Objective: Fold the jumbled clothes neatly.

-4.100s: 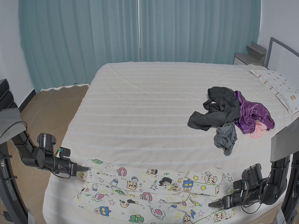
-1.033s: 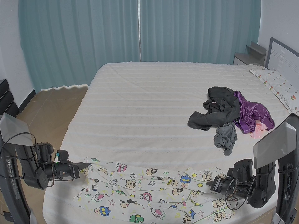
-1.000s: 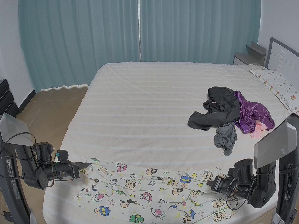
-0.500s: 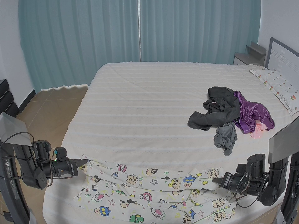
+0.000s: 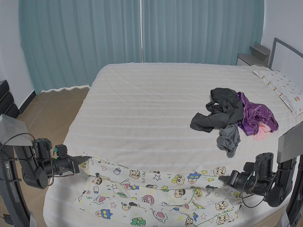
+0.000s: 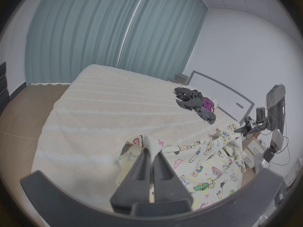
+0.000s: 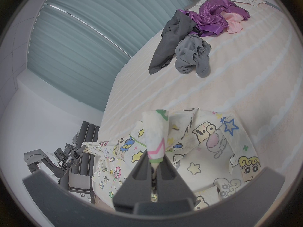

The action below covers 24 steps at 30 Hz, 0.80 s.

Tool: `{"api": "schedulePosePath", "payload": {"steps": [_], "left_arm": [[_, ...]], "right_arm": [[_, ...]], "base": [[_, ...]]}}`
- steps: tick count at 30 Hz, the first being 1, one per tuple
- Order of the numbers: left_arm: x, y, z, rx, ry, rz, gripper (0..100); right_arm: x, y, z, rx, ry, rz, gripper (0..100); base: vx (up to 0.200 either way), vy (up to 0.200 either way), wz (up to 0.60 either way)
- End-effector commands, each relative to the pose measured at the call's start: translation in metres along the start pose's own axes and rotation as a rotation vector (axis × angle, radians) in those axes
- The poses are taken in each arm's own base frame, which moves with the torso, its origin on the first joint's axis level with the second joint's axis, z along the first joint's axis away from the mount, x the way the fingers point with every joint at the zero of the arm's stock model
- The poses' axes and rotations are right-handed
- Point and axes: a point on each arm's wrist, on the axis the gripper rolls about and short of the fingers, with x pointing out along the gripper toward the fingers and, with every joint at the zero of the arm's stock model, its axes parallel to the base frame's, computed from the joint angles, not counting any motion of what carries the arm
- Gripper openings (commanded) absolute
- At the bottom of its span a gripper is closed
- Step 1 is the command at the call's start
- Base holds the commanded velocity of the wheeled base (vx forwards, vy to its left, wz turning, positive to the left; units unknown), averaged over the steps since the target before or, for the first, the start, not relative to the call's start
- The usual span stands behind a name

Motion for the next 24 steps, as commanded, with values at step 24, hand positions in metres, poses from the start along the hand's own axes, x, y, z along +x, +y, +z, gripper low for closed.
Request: {"api": "schedulePosePath", "payload": {"steps": [24], "left_arm": [[-0.015, -0.009, -0.011, -0.049, 0.045, 0.030, 0]], "right_arm": [[-0.003, -0.001, -0.003, -0.031, 0.032, 0.024, 0]], "base": [[0.000, 0.000, 0.00]]}}
